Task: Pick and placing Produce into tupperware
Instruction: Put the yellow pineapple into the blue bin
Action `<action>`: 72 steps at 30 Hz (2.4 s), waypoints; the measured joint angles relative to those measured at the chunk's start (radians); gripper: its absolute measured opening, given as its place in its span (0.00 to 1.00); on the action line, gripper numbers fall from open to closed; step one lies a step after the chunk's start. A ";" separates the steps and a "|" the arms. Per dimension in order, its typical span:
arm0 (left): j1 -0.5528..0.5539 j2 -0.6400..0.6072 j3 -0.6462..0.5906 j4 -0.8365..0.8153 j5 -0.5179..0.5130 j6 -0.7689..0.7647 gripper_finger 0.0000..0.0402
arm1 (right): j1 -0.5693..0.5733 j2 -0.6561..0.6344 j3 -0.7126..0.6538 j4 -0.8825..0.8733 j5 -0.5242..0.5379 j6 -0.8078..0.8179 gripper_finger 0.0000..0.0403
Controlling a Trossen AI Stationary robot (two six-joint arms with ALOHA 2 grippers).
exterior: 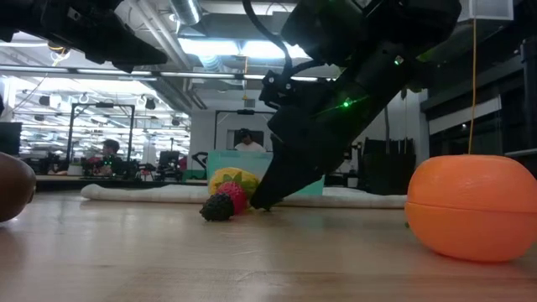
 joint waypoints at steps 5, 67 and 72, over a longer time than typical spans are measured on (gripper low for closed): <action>0.000 0.000 0.000 0.000 0.000 0.000 0.03 | -0.002 0.000 0.000 0.000 0.000 -0.001 0.58; 0.000 0.000 0.000 0.003 0.000 -0.005 0.02 | -0.017 -0.258 -0.020 -0.231 -0.050 0.041 0.26; 0.000 0.000 0.000 0.008 0.000 -0.007 0.06 | -0.038 -0.372 -0.105 -0.223 -0.040 0.006 0.26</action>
